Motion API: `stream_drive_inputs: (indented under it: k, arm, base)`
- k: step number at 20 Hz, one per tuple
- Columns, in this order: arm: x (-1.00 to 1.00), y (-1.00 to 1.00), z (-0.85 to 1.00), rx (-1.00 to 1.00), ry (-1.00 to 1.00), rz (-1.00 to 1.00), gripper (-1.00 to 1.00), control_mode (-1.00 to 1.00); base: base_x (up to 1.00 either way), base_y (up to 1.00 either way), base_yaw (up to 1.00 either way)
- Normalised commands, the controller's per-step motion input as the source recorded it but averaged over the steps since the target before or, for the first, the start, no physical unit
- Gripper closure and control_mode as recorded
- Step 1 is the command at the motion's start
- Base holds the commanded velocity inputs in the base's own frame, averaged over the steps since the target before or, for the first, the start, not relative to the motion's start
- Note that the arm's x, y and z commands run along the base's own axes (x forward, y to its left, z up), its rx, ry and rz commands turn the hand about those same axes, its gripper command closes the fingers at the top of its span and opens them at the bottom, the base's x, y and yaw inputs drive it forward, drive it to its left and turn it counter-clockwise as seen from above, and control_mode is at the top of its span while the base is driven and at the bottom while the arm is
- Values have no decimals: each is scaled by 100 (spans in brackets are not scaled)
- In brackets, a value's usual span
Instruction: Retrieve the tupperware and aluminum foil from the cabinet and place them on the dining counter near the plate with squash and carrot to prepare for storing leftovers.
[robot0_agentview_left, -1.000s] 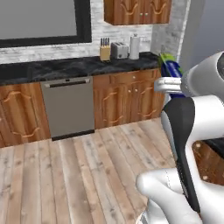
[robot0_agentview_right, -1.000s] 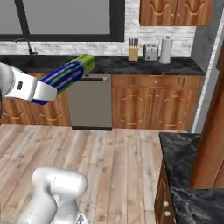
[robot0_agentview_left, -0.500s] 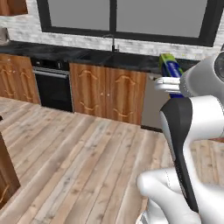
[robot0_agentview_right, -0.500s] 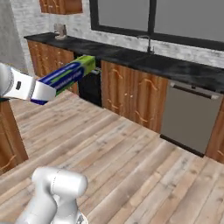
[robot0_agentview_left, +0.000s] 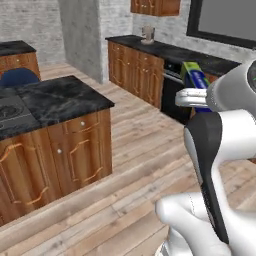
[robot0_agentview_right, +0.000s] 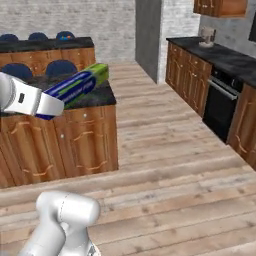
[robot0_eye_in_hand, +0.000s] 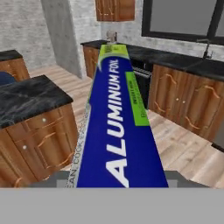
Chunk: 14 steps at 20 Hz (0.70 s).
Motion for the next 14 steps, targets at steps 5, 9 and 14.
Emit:
stream_drive_inputs:
  k: [5,9,14]
  arm:
    - [0,0,0,0,0,0,100,100]
    - [0,0,0,0,0,0,100,100]
    - [0,0,0,0,0,0,100,100]
  base:
    - [73,-44,59]
    - [61,-100,24]
    - [62,-100,13]
